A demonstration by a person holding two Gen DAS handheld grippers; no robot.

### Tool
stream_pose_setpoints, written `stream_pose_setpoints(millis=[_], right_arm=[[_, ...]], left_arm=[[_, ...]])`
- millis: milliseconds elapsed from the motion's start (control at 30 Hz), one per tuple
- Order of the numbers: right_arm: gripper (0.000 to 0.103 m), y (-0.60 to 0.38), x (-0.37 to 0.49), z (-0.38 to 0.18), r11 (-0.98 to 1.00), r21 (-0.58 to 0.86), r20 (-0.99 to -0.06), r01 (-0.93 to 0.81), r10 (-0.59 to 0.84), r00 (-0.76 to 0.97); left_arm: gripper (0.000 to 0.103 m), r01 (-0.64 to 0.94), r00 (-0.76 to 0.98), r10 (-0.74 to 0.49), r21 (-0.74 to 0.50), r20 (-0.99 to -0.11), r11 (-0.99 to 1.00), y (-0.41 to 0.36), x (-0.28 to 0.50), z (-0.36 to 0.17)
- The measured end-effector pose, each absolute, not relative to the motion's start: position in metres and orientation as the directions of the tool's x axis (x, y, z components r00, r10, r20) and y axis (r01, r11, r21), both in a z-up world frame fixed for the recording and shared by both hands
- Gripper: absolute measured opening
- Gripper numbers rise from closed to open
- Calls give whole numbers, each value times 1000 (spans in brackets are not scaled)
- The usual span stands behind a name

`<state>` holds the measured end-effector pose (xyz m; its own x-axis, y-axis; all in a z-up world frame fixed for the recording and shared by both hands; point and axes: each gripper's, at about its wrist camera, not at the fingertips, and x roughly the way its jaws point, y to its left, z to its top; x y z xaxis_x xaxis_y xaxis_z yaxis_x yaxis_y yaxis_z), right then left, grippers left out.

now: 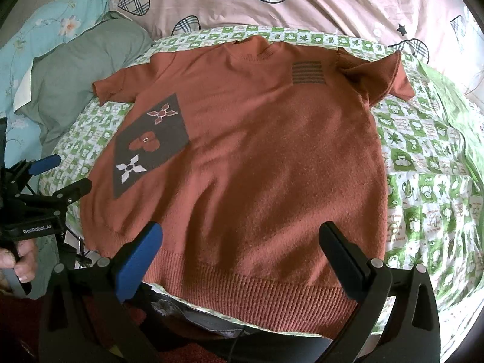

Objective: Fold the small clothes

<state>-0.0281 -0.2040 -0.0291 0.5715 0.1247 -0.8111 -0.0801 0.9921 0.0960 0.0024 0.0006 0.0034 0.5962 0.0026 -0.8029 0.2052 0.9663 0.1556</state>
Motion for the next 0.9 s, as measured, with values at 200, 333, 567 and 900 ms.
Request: stream_pose_setpoints(millis=[200,333,567,900], right_arm=[[103,-202,-27,-29,992,97,-812,-83,127,570],[103,-201,-28,-26,991,105,-808,-84,134,573],[103,-208,-22,-32,989,121,-824,-83,146,547],[103,-213,-20,-33,979,185,-812,-85,201,548]], left_arm=[[98,208,577,6,154,-817,966,-2,6,-2],[98,211,530,14,148,-848,966,-1,8,-4],[98,201,551,13,148,-834,968,1,10,-7],[98,205,526,-5,121,-850,971,0,13,-8]])
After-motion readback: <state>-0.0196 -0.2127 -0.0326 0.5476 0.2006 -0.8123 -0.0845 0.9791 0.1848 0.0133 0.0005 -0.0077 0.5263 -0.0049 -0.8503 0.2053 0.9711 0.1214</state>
